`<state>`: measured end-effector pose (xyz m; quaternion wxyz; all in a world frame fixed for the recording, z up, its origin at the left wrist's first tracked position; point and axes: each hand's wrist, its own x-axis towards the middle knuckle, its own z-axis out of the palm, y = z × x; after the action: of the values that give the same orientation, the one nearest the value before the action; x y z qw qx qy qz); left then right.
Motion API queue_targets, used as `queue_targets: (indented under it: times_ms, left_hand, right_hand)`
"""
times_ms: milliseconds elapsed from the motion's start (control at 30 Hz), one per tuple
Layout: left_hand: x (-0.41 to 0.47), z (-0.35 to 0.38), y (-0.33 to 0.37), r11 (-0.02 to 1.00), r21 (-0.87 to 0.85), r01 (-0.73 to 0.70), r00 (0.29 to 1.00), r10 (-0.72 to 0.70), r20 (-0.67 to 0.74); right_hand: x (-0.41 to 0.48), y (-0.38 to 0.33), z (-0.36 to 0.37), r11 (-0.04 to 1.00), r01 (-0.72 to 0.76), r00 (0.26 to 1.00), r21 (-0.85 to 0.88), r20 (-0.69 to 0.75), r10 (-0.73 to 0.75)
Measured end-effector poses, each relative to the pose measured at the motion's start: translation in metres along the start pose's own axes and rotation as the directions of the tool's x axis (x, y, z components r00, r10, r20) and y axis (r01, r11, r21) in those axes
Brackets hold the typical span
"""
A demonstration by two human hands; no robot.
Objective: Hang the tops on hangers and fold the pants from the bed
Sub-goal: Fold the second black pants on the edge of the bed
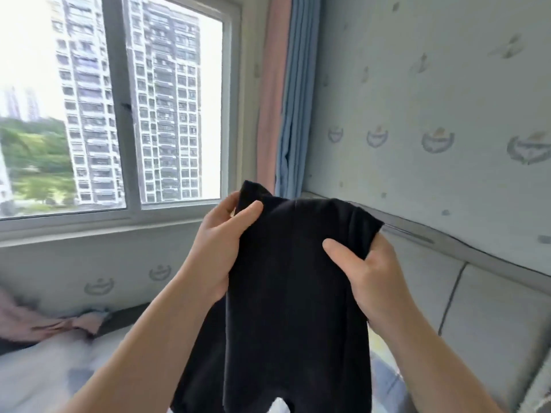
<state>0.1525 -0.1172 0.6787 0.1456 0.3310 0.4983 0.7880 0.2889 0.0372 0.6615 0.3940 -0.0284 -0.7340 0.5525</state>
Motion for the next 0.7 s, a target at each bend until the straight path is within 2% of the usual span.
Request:
queue_targets:
  times_ms: [100, 200, 267, 333, 400, 500, 567, 600, 700]
  left_hand:
    - [-0.007, -0.035, -0.008, 0.999, 0.035, 0.031, 0.999, -0.03, -0.042]
    - [-0.02, -0.066, -0.036, 0.989, 0.118, 0.093, 0.986, -0.075, -0.147]
    - [-0.032, -0.085, -0.063, 0.981, 0.127, 0.149, 0.958, -0.111, -0.266]
    - [-0.046, -0.102, -0.097, 0.969, 0.115, 0.218, 0.896, -0.152, -0.417]
    - [-0.063, -0.118, -0.138, 0.944, 0.08, 0.321, 0.79, -0.22, -0.572]
    - [-0.093, -0.134, -0.203, 0.871, -0.023, 0.491, 0.521, -0.315, -0.793]
    - [-0.116, -0.137, -0.244, 0.833, -0.167, 0.528, 0.352, -0.394, -0.849]
    - [-0.126, -0.134, -0.261, 0.821, -0.233, 0.521, 0.296, -0.431, -0.852]
    - [-0.149, -0.115, -0.3, 0.801, -0.353, 0.484, 0.21, -0.498, -0.842]
  right_hand:
    - [0.012, 0.033, 0.032, 0.987, -0.129, 0.986, 0.094, 0.116, 0.118]
    - [0.017, 0.078, 0.055, 0.934, -0.312, 0.934, 0.177, 0.235, 0.267]
    - [0.014, 0.112, 0.066, 0.865, -0.463, 0.862, 0.192, 0.323, 0.39]
    - [0.008, 0.148, 0.07, 0.757, -0.634, 0.74, 0.159, 0.41, 0.534]
    - [0.0, 0.183, 0.07, 0.641, -0.759, 0.58, 0.114, 0.563, 0.588]
    - [-0.015, 0.232, 0.06, 0.521, -0.854, 0.377, 0.001, 0.691, 0.617]
    - [-0.028, 0.262, 0.05, 0.454, -0.891, 0.297, -0.025, 0.725, 0.622]
    - [-0.035, 0.276, 0.045, 0.41, -0.912, 0.268, -0.022, 0.725, 0.635]
    - [-0.049, 0.308, 0.023, 0.32, -0.947, 0.216, -0.02, 0.698, 0.683]
